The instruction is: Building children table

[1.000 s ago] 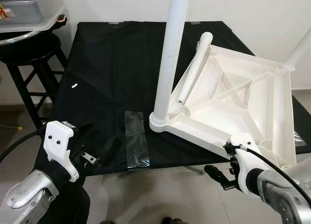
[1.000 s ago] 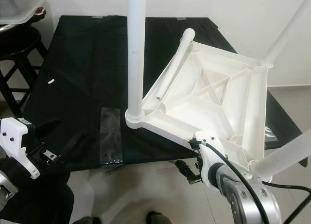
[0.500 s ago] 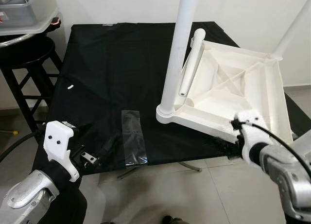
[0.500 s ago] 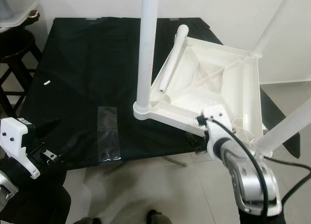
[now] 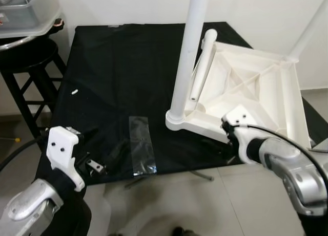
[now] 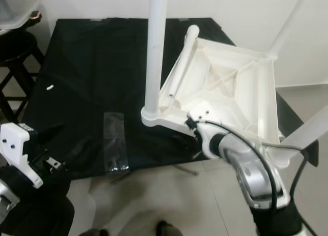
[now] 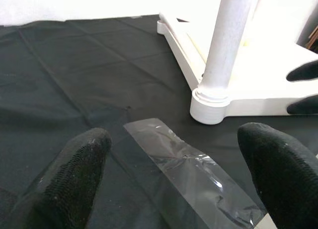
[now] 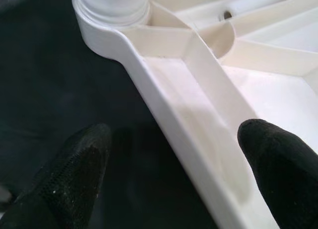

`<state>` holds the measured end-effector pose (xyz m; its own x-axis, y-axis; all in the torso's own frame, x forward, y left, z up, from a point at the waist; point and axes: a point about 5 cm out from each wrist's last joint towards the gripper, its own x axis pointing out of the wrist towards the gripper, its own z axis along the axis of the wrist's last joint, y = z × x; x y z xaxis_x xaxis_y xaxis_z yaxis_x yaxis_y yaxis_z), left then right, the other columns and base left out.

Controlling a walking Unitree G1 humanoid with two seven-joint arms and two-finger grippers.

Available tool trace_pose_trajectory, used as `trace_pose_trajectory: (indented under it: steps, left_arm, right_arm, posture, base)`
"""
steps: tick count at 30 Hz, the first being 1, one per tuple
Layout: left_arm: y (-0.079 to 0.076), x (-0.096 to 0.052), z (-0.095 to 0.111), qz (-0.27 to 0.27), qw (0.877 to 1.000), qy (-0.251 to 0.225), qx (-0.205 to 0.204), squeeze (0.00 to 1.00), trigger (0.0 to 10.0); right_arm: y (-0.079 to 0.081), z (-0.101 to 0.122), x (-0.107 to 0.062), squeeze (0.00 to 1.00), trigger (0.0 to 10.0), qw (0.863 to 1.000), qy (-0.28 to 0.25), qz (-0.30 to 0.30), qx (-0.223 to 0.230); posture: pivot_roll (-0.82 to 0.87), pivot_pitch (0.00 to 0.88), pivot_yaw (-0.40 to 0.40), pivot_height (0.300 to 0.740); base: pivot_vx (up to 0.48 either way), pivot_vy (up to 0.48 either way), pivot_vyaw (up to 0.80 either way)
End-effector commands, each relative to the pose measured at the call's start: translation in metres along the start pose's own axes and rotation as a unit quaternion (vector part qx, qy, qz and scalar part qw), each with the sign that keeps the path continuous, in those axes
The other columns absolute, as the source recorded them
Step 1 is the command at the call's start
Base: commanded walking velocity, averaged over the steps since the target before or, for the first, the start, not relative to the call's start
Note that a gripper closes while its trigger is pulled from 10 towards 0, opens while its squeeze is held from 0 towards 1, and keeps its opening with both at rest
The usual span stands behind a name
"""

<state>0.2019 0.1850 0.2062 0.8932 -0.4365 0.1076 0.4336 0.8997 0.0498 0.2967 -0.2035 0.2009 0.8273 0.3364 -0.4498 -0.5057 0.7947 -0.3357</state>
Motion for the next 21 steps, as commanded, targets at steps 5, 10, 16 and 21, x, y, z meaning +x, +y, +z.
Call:
trace_pose_trajectory:
  steps: [5,10,16,21]
  left_arm:
    - [-0.004,-0.004,0.000,-0.001,1.000,0.006,-0.005,0.00,10.0]
    - [-0.006,-0.010,0.003,0.001,1.000,0.013,-0.003,0.00,10.0]
    - [-0.007,-0.014,0.004,0.002,1.000,0.019,-0.003,0.00,10.0]
    - [-0.008,-0.015,0.004,0.003,1.000,0.020,-0.004,0.00,10.0]
  right_arm:
    - [-0.034,0.004,0.009,0.00,10.0,1.000,0.014,-0.010,-0.018]
    - [-0.040,0.004,0.015,0.00,10.0,0.996,0.033,0.076,0.020]
    - [-0.043,0.006,0.015,0.00,10.0,0.989,0.034,0.142,0.017]
    - [-0.055,0.019,0.016,0.00,10.0,0.992,0.002,0.127,0.005]
  posture:
    - [0.00,0.230,-0.048,0.740]
    - [0.02,0.261,-0.051,0.740]
    - [0.03,0.281,-0.054,0.740]
    - [0.03,0.282,-0.055,0.740]
  base:
    - [0.000,0.000,0.00]
    - [0.000,0.000,0.00]
    - [0.000,0.000,0.00]
    - [0.000,0.000,0.00]
